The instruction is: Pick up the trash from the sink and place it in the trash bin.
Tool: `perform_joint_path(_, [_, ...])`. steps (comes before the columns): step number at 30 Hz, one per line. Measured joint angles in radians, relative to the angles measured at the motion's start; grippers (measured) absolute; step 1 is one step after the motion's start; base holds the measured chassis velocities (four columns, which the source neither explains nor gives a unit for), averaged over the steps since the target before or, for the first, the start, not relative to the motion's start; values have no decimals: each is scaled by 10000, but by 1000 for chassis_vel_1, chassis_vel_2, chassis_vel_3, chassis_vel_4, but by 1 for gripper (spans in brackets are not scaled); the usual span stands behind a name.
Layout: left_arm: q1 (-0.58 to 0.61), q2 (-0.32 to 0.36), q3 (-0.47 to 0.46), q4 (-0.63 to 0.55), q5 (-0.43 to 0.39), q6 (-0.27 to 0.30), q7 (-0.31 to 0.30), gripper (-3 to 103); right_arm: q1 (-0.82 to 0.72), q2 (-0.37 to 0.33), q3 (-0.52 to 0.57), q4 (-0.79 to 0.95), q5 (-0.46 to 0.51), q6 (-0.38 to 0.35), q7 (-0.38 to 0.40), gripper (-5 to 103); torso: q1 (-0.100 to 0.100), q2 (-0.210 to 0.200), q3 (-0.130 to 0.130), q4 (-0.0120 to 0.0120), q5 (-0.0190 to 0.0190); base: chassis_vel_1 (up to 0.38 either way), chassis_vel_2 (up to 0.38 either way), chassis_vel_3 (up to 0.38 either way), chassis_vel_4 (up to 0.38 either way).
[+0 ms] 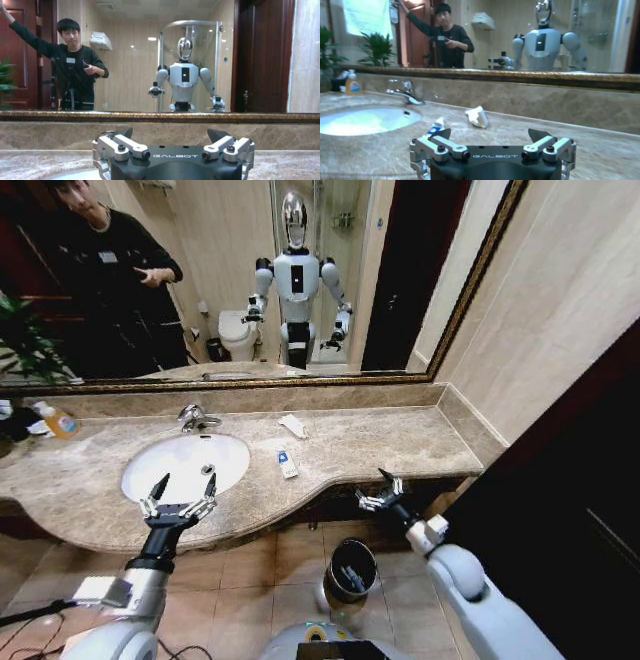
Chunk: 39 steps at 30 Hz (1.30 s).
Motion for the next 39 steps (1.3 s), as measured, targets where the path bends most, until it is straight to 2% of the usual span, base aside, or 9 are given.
perform_joint_path(5, [-1, 0, 1, 0, 0, 0, 0, 100, 842, 42, -909, -40, 161, -448, 126, 100, 0, 0, 0, -1, -3, 0, 0, 0, 0])
perform_joint_path(11, [0, 0, 0, 0, 0, 0, 0, 100, 1830, 416, -2552, 30, 160, -1307, 768, 100, -1, 0, 0, -2, -3, 0, 0, 0, 0])
perform_joint_path(18, [0, 0, 0, 0, 0, 0, 0, 100, 3559, 907, -4328, -974, 277, -1758, 1615, 100, 0, 0, 1, -1, -3, 0, 0, 0, 0])
perform_joint_path(22, [0, 0, 1, 0, 0, 0, 0, 100, 4150, 1026, -4771, -1483, 460, -1861, 1789, 100, 0, 0, 0, 0, -3, 0, 0, 0, 0])
perform_joint_path(29, [0, 0, 1, 0, 0, 0, 0, 100, 5951, 1564, -5646, -3362, 676, -1825, 2008, 100, 1, -1, 1, 0, -2, 0, 0, 0, 0])
perform_joint_path(39, [0, 0, 1, 0, 0, 0, 0, 100, 7015, 2158, -6268, -4804, 1144, -1914, 2285, 100, 1, -1, 0, -1, -3, 0, 0, 0, 0])
